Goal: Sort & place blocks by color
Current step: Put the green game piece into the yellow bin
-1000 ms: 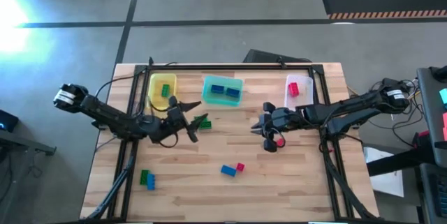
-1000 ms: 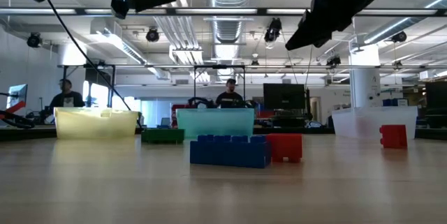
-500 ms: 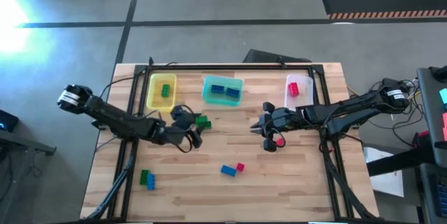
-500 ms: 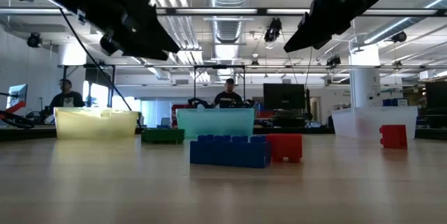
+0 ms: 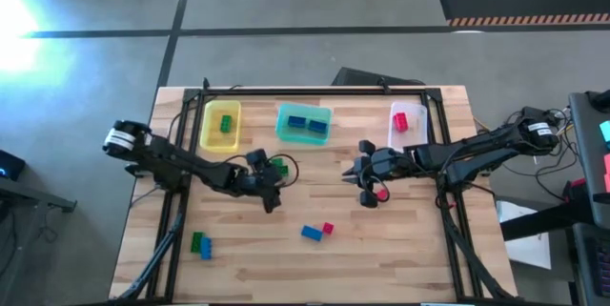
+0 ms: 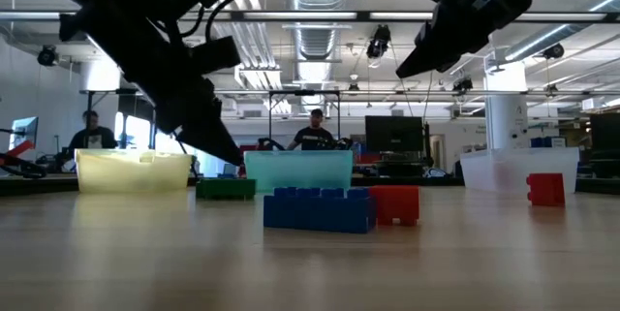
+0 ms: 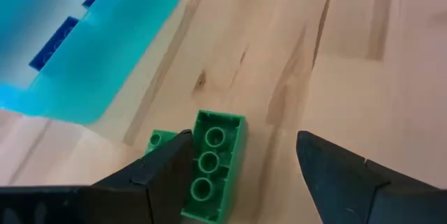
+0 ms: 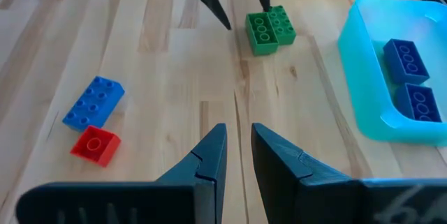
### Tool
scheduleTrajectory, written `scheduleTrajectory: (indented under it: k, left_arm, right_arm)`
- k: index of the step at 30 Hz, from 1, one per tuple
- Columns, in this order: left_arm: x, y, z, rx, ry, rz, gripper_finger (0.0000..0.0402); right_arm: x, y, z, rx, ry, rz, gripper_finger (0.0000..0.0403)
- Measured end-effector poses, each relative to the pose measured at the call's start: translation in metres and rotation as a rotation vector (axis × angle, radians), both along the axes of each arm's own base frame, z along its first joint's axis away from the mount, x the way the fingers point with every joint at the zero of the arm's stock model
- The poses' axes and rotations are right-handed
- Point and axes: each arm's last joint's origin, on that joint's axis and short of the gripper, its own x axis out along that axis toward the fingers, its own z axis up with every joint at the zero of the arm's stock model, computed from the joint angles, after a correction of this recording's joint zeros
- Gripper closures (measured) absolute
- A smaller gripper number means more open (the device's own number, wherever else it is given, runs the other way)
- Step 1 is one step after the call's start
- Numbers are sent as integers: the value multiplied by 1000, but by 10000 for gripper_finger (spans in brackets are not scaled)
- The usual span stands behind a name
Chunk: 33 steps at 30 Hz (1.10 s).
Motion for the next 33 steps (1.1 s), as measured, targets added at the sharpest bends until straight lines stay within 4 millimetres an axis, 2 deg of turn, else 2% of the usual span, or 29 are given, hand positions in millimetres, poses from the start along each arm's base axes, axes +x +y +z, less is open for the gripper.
scheduleTrajectory:
  k: [7, 12, 16, 21, 33]
  left_arm:
    - [-2, 3, -8, -41, 43, -42, 166]
    - [-4, 4, -10, -41, 52, -37, 203]
    - [-4, 7, -10, -41, 52, -26, 268]
    - [-6, 15, -13, -40, 60, 7, 385]
    - [-3, 20, -18, -76, 58, 27, 401]
  right_arm:
    - [-1, 0, -2, 7, 5, -6, 346]
    - [-1, 0, -2, 7, 6, -6, 346]
    - [0, 0, -2, 8, -5, -5, 346]
    - [0, 0, -2, 9, -12, -5, 346]
    - [-1, 0, -3, 8, -9, -5, 346]
